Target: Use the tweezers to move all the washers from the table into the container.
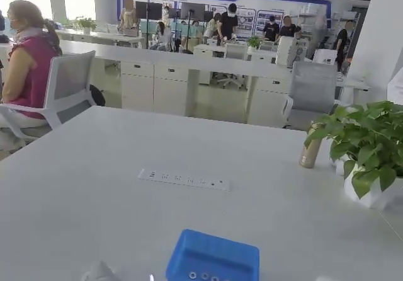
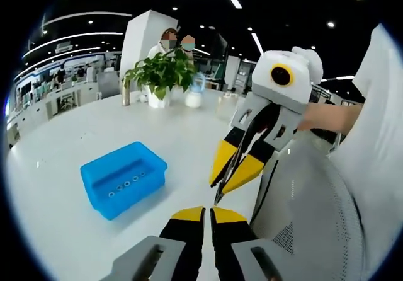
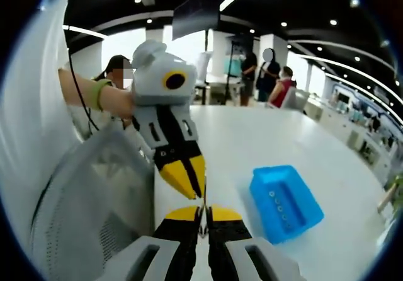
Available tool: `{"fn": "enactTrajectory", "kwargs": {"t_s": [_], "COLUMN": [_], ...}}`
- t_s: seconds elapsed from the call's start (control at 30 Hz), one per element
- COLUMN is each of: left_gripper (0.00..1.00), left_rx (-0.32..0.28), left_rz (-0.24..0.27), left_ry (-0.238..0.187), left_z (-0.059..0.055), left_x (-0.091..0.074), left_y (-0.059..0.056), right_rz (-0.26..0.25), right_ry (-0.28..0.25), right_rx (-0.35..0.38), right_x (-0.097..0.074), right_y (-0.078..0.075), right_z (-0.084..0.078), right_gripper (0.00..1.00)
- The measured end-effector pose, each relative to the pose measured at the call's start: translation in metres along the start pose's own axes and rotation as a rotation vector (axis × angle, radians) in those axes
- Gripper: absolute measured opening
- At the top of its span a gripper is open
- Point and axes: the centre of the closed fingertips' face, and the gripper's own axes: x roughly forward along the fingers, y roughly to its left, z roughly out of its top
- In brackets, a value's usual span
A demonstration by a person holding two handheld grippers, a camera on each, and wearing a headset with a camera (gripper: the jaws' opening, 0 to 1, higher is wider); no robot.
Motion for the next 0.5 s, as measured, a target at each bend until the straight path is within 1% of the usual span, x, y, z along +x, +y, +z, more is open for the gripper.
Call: {"fn": "enactTrajectory", "kwargs": {"t_s": [0.07, 0.1, 0.17, 0.2, 0.23, 0.27, 0.3, 0.33, 0.37, 0.4, 0.43, 0.5], "left_gripper": [0.01, 0.03, 0.09, 0.12, 0.12, 0.11, 0.10, 0.10, 0.09, 0.10, 0.10, 0.08], "left_rx": [0.059, 0.088, 0.133, 0.154, 0.175, 0.204, 0.228, 0.251, 0.240, 0.220, 0.213, 0.221], "left_rz": [-0.033, -0.067, -0.075, -0.087, -0.101, -0.106, -0.106, -0.125, -0.139, -0.182, -0.195, -0.188], "left_ry": [-0.018, -0.026, -0.045, -0.037, -0.024, 0.009, 0.024, 0.035, 0.030, 0.027, 0.027, 0.042], "left_z": [0.012, 0.020, 0.032, 0.034, 0.035, 0.033, 0.032, 0.031, 0.032, 0.031, 0.030, 0.027], "left_x": [-0.009, -0.013, -0.015, -0.015, -0.014, -0.012, -0.010, -0.007, -0.005, -0.001, 0.001, 0.006], "left_y": [-0.005, -0.012, -0.016, -0.019, -0.022, -0.024, -0.024, -0.028, -0.030, -0.037, -0.039, -0.036], "right_rz": [0.016, 0.025, 0.047, 0.054, 0.066, 0.070, 0.081, 0.086, 0.095, 0.097, 0.101, 0.106], "right_ry": [0.031, 0.049, 0.103, 0.122, 0.148, 0.158, 0.167, 0.164, 0.167, 0.168, 0.172, 0.187], "right_rx": [-0.020, -0.030, -0.062, -0.082, -0.108, -0.123, -0.132, -0.132, -0.136, -0.137, -0.140, -0.148], "right_x": [0.004, 0.006, 0.012, 0.014, 0.017, 0.018, 0.021, 0.022, 0.024, 0.024, 0.025, 0.026], "right_y": [0.004, 0.005, 0.009, 0.010, 0.012, 0.014, 0.016, 0.018, 0.019, 0.019, 0.019, 0.019], "right_z": [-0.005, -0.007, -0.015, -0.017, -0.020, -0.020, -0.020, -0.019, -0.020, -0.020, -0.020, -0.023], "right_gripper": [0.01, 0.01, 0.01, 0.01, 0.01, 0.01, 0.02, 0.02, 0.02, 0.02, 0.02, 0.02]}}
